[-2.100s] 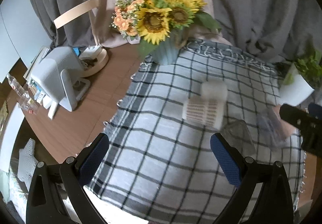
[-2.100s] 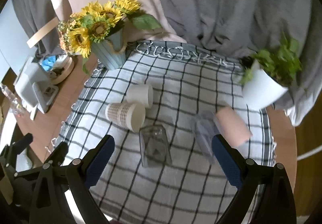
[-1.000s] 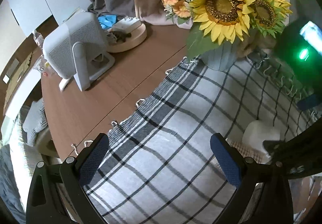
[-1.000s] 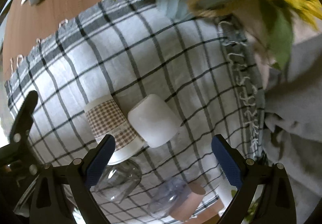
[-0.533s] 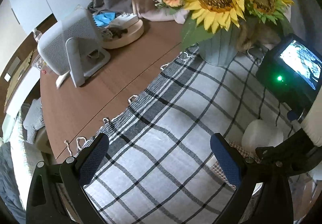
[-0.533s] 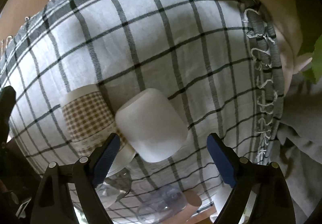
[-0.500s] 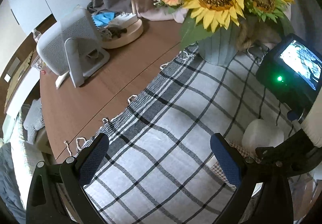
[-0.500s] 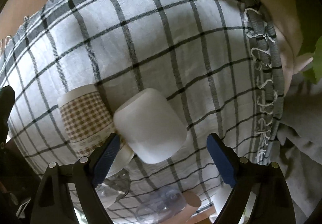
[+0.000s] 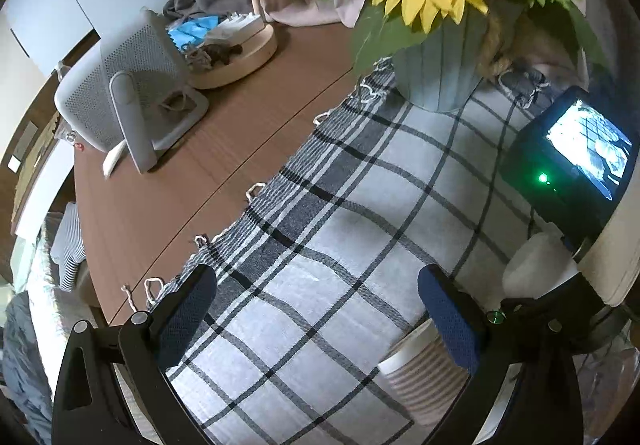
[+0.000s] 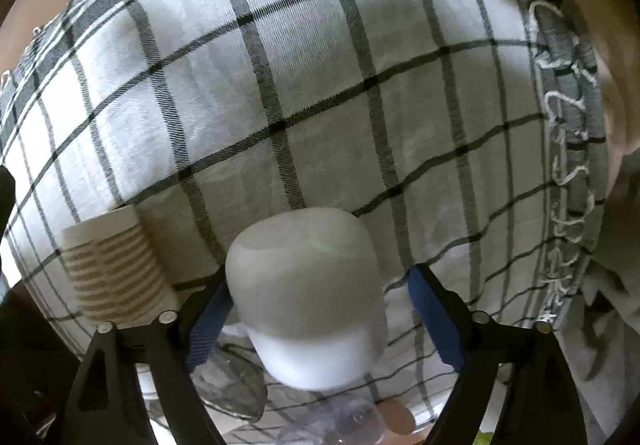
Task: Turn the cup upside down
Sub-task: 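Close the right gripper around the white cup's body, then lift the white cup with the right gripper and turn it over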
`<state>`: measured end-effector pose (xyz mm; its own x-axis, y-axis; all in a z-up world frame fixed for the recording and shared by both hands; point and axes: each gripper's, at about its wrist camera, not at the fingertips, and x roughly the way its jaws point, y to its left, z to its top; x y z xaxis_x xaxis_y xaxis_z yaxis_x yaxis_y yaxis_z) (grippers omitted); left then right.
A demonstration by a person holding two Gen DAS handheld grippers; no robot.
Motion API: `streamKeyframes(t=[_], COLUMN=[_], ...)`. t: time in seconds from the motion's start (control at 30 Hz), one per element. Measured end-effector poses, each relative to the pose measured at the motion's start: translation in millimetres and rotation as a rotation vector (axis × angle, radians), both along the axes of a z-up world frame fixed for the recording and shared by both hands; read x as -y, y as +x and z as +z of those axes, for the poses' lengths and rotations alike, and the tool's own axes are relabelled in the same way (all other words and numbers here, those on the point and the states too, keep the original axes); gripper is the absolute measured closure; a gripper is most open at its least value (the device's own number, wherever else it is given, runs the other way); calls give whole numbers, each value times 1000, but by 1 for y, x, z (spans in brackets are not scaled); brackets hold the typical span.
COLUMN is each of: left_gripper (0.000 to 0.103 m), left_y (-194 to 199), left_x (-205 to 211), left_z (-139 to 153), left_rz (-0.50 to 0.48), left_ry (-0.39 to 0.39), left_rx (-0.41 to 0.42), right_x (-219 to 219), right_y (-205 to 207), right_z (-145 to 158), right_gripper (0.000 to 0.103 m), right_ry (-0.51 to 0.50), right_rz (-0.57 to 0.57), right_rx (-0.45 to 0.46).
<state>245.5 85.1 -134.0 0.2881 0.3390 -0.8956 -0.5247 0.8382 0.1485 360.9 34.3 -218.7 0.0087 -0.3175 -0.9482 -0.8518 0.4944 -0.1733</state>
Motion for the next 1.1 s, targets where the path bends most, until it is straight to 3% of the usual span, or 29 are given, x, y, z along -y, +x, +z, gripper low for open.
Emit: streamKeyframes(t=[0.17, 0.5, 0.77, 1.1], left_gripper=[0, 0, 0, 0], left_y=[2, 2, -1, -14], left_x=[-2, 4, 10, 22], left_z=[-4, -4, 6, 28], left_rz=[-1, -31, -73, -165], left_ry=[-6, -1, -8, -14], left_rx=[-8, -9, 6, 30], right_x=[10, 32, 58, 100], right_y=[6, 16, 3, -21], right_z=[-12, -11, 10, 76], right_gripper=[33, 33, 33, 33], right_ry=[1, 30, 52, 147], right_rz=[-44, -91, -142, -257], right_rx=[-21, -4, 58, 177])
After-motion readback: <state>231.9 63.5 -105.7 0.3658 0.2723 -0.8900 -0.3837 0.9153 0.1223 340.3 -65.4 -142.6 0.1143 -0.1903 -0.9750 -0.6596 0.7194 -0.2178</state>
